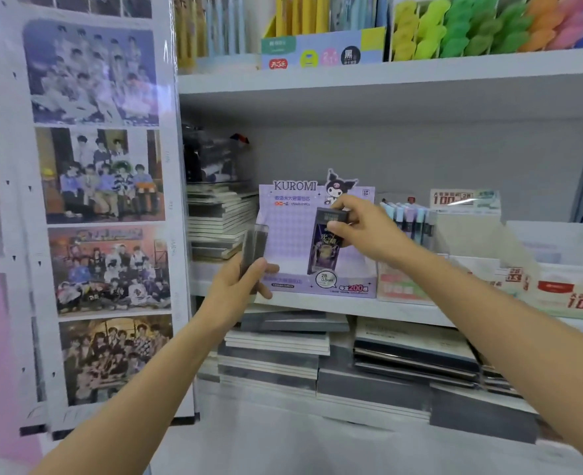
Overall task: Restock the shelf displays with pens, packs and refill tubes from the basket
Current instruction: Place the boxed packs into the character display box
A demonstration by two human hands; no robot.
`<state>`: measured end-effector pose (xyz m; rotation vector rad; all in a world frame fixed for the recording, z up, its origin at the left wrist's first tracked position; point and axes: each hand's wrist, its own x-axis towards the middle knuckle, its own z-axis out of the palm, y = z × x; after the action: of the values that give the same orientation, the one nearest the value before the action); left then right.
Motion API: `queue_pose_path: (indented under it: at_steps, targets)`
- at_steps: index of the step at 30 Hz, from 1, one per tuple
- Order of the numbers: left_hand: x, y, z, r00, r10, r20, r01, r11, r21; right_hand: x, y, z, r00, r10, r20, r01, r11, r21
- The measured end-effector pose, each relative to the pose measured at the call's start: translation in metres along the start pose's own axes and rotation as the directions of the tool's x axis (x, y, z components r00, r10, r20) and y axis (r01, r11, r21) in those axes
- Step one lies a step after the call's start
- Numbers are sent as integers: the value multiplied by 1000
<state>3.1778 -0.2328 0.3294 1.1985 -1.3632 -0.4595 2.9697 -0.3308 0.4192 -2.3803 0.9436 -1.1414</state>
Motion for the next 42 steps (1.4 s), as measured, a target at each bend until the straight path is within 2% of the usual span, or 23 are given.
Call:
queue_pose_path:
  at_steps: [2,4,6,9,14,17,22,27,31,36,39,42]
  targets:
    - [2,7,-5,1000,-12,-22,11,997,-73,8,-4,-3,1000,18,-16,-17,998,63]
    - [8,12,-14,999,-4,-53,0,997,-78,18,-8,0,995,-7,-100,26,983,184]
    - [13,13,-21,997,-24,-72,18,997,-77,28,-13,9,984,-20,-180,70,958,279]
    - [14,6,-25,998,-20,-54,19,1000,-7,41,-14,31,978,2,-208,67,945,321]
    - [12,-9,-22,999,-9,-35,12,997,82,52,-5,61,977,-28,-212,74,974,216]
    - [13,-10,-19,998,-12,-61,15,999,50,54,1,68,978,-53,-202,89,980,175]
    - [15,-10,-16,997,-9,-72,7,1000,-18,56,8,73,993,-72,-94,81,992,101]
    - [14,-11,-15,995,-3,-99,0,999,-37,69,0,73,988,-156,-20,152,979,-133]
    - [14,-11,-14,995,-15,-103,7,997,-79,77,-8,82,983,-181,4,179,964,-198]
    - [18,-12,-15,995,-38,-96,25,991,-132,74,5,85,988,-155,-29,151,983,-107]
    - [18,-12,-17,996,-35,-83,21,988,-156,71,7,90,969,-241,-63,237,970,-61]
    - [17,-13,-19,997,-43,-68,32,987,-155,75,6,93,945,-298,-135,285,952,-107]
